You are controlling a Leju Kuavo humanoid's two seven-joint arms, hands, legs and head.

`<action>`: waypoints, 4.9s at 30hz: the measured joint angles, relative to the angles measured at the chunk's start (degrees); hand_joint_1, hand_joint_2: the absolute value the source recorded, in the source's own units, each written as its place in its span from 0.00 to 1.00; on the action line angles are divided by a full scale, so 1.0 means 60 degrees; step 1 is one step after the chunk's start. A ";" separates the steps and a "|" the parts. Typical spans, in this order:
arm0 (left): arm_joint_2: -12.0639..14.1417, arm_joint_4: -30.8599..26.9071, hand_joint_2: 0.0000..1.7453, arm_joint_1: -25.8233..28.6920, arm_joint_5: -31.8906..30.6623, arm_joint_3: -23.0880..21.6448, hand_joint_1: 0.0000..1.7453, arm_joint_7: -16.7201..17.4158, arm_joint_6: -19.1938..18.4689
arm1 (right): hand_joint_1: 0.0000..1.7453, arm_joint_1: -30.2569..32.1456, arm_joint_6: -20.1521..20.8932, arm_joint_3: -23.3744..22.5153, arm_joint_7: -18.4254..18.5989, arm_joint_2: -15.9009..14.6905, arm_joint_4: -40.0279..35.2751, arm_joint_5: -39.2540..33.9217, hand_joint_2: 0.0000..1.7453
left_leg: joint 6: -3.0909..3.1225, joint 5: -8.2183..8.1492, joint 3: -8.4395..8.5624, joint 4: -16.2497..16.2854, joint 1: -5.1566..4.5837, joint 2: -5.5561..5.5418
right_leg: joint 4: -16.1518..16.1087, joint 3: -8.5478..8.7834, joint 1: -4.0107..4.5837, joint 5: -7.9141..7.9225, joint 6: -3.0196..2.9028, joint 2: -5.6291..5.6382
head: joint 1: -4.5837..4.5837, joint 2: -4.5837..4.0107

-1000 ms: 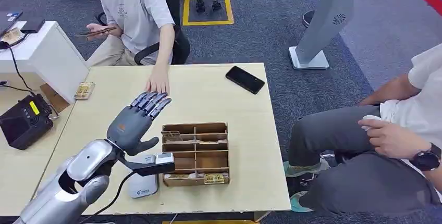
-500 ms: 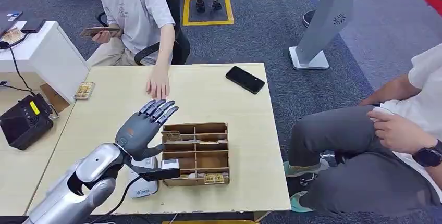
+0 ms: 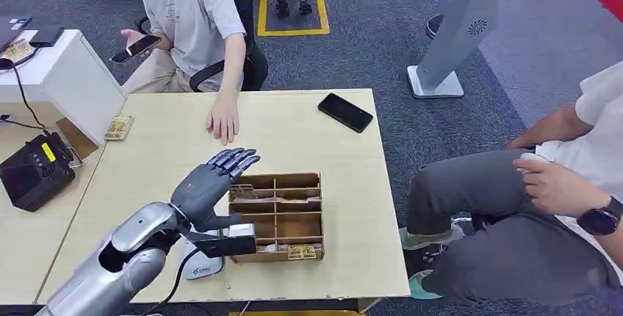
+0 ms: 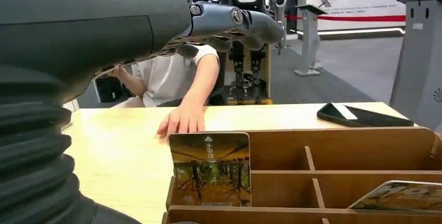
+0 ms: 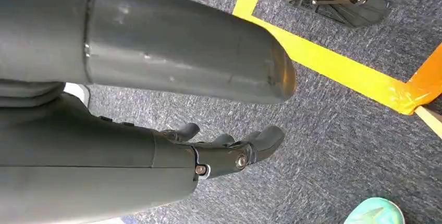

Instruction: Pass the card to the sensor for recognition and then transmit it.

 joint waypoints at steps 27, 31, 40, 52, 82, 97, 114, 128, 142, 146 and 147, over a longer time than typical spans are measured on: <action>0.0004 0.0004 1.00 -0.0047 0.0084 -0.0069 0.00 0.0081 -0.0066 | 0.00 -0.0029 0.0000 0.0109 0.0022 0.0000 0.0000 0.0000 0.00 | 0.0000 0.0000 -0.0001 0.0000 0.0000 0.0000 | 0.0000 0.0000 0.0000 0.0000 0.0000 0.0000 | 0.0000 0.0000; 0.0007 0.0095 1.00 -0.0061 0.0080 -0.0087 0.00 0.0168 -0.0135 | 0.00 -0.0040 0.0011 0.0164 0.0026 0.0000 0.0000 0.0000 0.00 | 0.0000 0.0000 -0.0001 0.0000 0.0000 0.0000 | 0.0000 0.0000 0.0000 0.0000 0.0000 0.0000 | 0.0000 0.0000; 0.0004 0.0291 1.00 -0.0080 0.0084 -0.0109 0.00 0.0168 -0.0138 | 0.00 -0.0073 0.0011 0.0189 0.0025 0.0000 0.0000 0.0000 0.00 | 0.0000 0.0000 -0.0001 0.0000 0.0000 0.0000 | 0.0000 0.0000 0.0000 0.0000 0.0000 0.0000 | 0.0000 0.0000; 0.0007 0.0590 1.00 -0.0212 0.0186 -0.0196 0.00 0.0292 -0.0375 | 0.00 -0.0097 0.0025 0.0255 0.0069 0.0000 0.0000 0.0000 0.00 | 0.0000 0.0001 0.0000 0.0000 0.0000 0.0000 | 0.0000 0.0001 0.0000 0.0001 0.0000 0.0000 | 0.0000 0.0000; 0.0018 0.0798 1.00 -0.0354 0.1288 -0.0219 0.00 0.0197 -0.0793 | 0.00 -0.0189 0.0069 0.0430 0.0077 0.0000 0.0000 0.0000 0.00 | 0.0000 0.0001 0.0000 0.0001 0.0000 0.0000 | 0.0000 0.0001 0.0000 0.0001 -0.0001 0.0000 | 0.0000 0.0000; -0.0044 0.0583 1.00 -0.0384 0.2943 -0.0219 0.00 0.0281 -0.1315 | 0.00 -0.0203 0.0124 0.0455 0.0109 0.0000 0.0000 0.0000 0.00 | 0.0003 0.0004 0.0000 0.0001 0.0000 -0.0001 | 0.0001 0.0001 0.0001 0.0005 -0.0005 -0.0001 | 0.0000 0.0000; -0.0044 0.0590 1.00 -0.0401 0.1999 -0.0219 0.00 0.0696 -0.0743 | 0.00 -0.0206 0.0095 0.0463 0.0098 0.0000 0.0000 0.0000 0.00 | 0.0003 0.0004 0.0000 0.0001 0.0000 0.0000 | 0.0001 0.0001 0.0001 0.0007 -0.0007 0.0000 | 0.0000 0.0000; -0.0047 0.0725 1.00 -0.0398 0.1570 -0.0219 0.00 0.0758 -0.0601 | 0.00 -0.0208 0.0040 0.0470 0.0095 0.0000 0.0000 -0.0003 0.00 | 0.0003 0.0004 -0.0001 0.0001 0.0000 -0.0001 | 0.0001 0.0001 0.0000 0.0007 -0.0007 -0.0001 | 0.0000 0.0000; -0.0047 0.0790 1.00 -0.0397 0.1512 -0.0219 0.00 0.0769 -0.0612 | 0.00 -0.0208 0.0040 0.0474 0.0095 0.0000 0.0000 0.0000 0.00 | 0.0003 0.0004 -0.0001 0.0001 0.0000 -0.0001 | 0.0001 0.0001 0.0001 0.0007 -0.0007 -0.0001 | 0.0000 0.0000; -0.0044 0.0790 1.00 -0.0397 0.1515 -0.0219 0.28 0.0769 -0.0616 | 0.00 -0.0209 0.0040 0.0474 0.0095 0.0000 0.0000 0.0000 0.00 | 0.0003 0.0004 -0.0001 0.0001 0.0000 -0.0001 | 0.0001 0.0002 0.0000 0.0007 -0.0007 -0.0001 | 0.0000 0.0000; -0.0044 0.0790 1.00 -0.0397 0.1530 -0.0219 0.28 0.0762 -0.0630 | 0.00 -0.0208 0.0040 0.0474 0.0095 0.0000 0.0000 0.0000 0.00 | 0.0003 0.0004 -0.0001 0.0001 0.0000 -0.0001 | 0.0001 0.0002 0.0000 0.0007 -0.0007 -0.0001 | 0.0000 0.0000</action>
